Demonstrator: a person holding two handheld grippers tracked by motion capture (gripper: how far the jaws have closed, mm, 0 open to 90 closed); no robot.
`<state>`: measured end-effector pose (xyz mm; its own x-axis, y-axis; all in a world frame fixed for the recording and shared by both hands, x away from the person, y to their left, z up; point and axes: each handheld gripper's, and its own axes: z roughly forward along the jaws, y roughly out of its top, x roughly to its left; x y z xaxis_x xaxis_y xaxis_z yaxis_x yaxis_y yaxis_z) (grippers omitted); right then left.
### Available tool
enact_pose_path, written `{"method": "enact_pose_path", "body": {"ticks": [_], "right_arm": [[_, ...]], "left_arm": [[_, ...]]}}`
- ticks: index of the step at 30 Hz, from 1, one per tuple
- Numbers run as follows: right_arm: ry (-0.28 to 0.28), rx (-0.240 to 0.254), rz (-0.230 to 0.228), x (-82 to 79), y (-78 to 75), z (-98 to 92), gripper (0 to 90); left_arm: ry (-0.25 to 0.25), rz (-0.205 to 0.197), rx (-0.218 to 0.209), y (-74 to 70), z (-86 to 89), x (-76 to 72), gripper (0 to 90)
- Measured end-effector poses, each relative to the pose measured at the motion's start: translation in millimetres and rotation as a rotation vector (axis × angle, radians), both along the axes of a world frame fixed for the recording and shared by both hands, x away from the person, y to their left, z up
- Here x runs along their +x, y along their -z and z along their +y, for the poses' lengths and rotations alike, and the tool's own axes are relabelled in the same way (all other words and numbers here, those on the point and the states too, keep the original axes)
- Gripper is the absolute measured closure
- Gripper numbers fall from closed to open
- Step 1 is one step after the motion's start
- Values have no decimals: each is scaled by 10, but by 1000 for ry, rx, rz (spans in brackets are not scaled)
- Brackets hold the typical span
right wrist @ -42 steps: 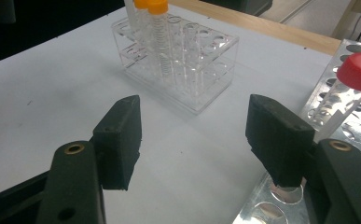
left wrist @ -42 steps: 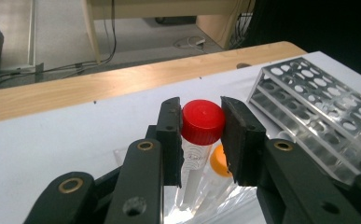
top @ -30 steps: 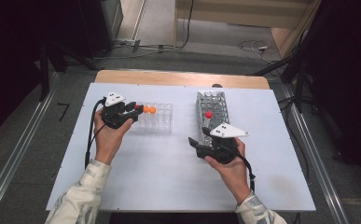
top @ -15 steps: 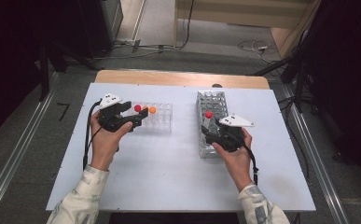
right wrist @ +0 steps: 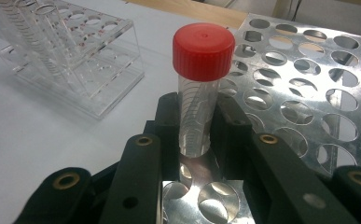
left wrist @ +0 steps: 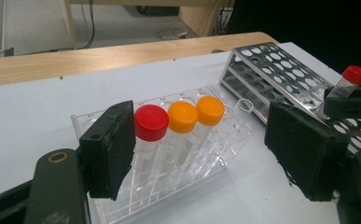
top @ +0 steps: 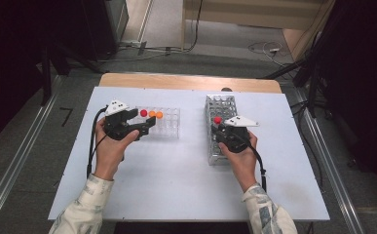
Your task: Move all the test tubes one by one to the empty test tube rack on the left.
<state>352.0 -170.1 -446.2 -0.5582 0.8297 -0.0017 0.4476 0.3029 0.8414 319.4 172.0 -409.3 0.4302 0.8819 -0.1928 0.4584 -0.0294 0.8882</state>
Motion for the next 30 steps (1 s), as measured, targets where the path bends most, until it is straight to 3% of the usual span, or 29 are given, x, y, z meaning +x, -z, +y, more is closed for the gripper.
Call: {"method": "enact_pose_path", "body": {"ticks": [5, 14, 19, 23, 30], "right_arm": [[-2, 23, -23, -20, -87, -20, 716], [-8, 29, -91, -75, -479, -35, 716], [-28, 34, -114, -131, -611, -9, 716], [-66, 34, -119, -192, -632, 74, 716], [-122, 34, -91, -246, -534, 263, 716]], "left_arm": [[-1, -1, -3, -9, 7, -8, 259], [-3, -5, -7, -26, 21, -30, 259], [0, -9, -9, -38, 30, -44, 262], [6, -12, -10, -47, 21, -54, 269], [12, -13, -8, -53, 2, -75, 279]]}}
